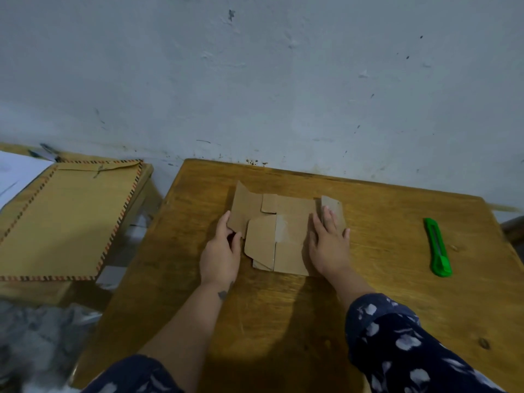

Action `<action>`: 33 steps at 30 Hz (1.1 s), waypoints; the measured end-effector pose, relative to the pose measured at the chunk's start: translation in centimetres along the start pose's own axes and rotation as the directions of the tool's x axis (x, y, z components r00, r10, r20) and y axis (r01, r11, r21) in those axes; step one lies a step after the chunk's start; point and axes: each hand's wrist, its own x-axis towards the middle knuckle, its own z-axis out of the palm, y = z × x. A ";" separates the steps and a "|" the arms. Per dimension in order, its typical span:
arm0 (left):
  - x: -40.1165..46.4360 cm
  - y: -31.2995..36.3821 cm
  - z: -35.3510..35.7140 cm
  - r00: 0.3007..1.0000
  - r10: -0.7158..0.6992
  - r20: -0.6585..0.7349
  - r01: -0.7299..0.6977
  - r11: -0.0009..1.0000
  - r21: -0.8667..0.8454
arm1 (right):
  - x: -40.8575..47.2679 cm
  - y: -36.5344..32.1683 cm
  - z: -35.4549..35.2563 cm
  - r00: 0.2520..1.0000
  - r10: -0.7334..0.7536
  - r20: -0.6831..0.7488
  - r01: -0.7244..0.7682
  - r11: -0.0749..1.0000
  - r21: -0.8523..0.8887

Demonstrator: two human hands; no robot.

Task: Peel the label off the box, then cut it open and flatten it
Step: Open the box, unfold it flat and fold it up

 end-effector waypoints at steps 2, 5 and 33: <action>0.1 0.7 0.6 1.000 0.012 0.021 -0.011 0.998 -0.058 | -0.1 0.3 -0.3 1.000 0.008 -0.030 -0.005 0.995 0.100; 0.1 1.9 1.5 1.000 0.017 0.010 -0.016 0.993 -0.120 | -0.2 1.0 -1.1 0.997 0.027 -0.069 -0.009 0.968 0.252; -4.3 10.8 10.2 0.963 0.207 0.171 -0.205 0.978 -0.027 | -1.4 7.3 -4.7 0.999 -0.025 -0.030 0.040 0.636 0.770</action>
